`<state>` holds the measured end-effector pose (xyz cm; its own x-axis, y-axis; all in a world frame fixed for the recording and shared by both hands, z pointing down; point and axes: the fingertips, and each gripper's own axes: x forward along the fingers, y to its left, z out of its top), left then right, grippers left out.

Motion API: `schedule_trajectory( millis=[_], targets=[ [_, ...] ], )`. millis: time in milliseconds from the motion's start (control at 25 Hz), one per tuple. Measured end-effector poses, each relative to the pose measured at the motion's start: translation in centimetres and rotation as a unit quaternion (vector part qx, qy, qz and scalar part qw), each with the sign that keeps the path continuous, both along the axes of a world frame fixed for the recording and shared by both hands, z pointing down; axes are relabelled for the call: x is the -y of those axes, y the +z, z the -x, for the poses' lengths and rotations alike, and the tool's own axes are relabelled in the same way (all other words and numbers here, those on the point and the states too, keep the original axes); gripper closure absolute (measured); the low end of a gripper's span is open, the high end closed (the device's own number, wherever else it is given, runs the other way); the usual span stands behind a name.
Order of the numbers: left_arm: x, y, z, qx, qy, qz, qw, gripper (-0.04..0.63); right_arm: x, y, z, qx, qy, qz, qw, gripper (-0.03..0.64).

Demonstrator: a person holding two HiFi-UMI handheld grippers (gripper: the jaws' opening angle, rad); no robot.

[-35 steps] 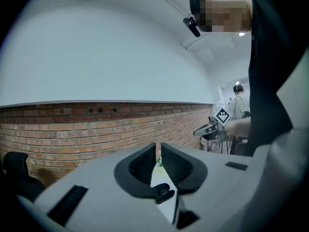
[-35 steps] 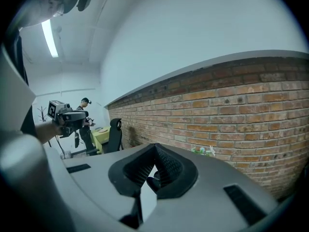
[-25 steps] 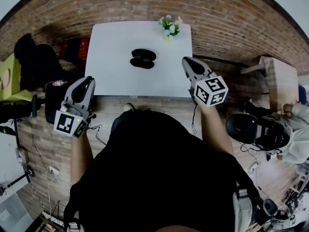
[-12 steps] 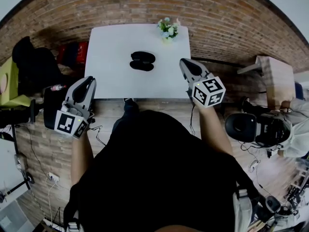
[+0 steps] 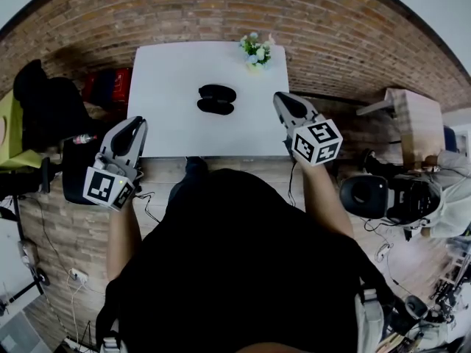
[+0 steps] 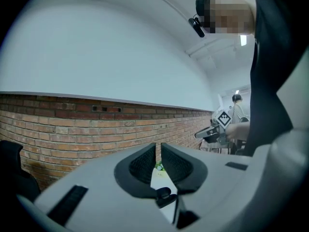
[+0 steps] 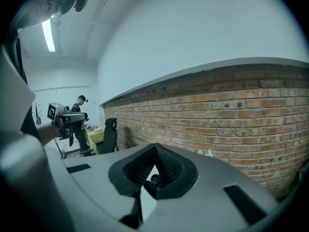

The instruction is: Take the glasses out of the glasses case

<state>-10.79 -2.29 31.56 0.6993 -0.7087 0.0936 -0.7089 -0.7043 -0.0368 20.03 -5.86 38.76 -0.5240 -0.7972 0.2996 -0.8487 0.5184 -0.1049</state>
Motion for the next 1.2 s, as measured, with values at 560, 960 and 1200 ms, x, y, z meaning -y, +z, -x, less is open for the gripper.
schedule_trajectory(
  millis=[560,960,1200],
  targets=[
    [4.5,0.6,0.0,0.009,0.008,0.007,0.9999,0.554,4.1,1.3,0.1,-0.003,0.005,0.012,1.000,0.601],
    [7.3,1.6,0.4,0.014,0.016,0.016,0.9996,0.554,6.5,2.8,0.4,-0.004,0.009,0.028,1.000,0.601],
    [9.0,1.8,0.8,0.014,0.018,0.019,0.9996,0.554,7.8,3.9,0.7,-0.005,0.011,0.038,0.999,0.601]
  ],
)
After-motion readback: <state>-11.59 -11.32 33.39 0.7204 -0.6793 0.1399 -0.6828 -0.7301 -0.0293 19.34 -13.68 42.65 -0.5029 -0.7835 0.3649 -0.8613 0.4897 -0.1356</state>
